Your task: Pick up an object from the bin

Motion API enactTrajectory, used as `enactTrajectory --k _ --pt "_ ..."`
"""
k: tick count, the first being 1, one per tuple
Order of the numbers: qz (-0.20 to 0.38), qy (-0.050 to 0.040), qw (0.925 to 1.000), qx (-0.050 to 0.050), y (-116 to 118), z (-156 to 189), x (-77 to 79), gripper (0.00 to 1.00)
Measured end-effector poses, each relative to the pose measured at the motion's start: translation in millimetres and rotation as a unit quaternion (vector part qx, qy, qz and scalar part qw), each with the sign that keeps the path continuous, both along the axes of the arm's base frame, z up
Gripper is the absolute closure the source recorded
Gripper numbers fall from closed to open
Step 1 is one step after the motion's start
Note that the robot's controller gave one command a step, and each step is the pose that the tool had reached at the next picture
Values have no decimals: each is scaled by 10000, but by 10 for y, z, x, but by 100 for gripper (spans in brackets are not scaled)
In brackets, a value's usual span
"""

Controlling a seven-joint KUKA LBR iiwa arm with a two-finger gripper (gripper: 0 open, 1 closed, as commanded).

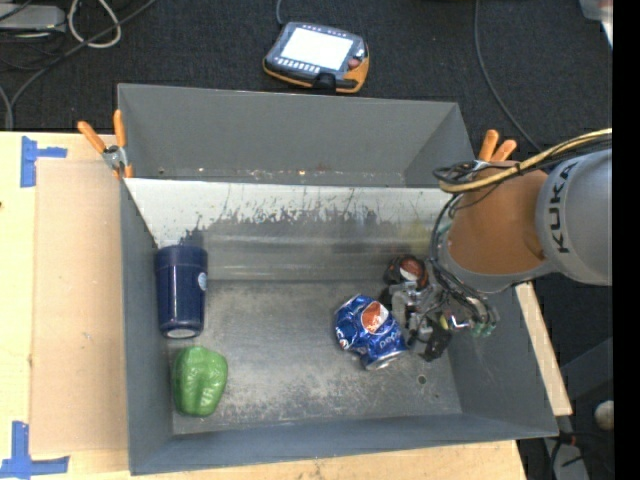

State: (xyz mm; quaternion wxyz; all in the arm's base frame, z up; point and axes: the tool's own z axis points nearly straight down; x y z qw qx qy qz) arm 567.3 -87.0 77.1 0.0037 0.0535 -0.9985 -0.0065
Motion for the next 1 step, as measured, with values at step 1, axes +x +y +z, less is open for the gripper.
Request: enactTrajectory --k 1 --pt "354 -38 9994 11 -25 2 -38 100"
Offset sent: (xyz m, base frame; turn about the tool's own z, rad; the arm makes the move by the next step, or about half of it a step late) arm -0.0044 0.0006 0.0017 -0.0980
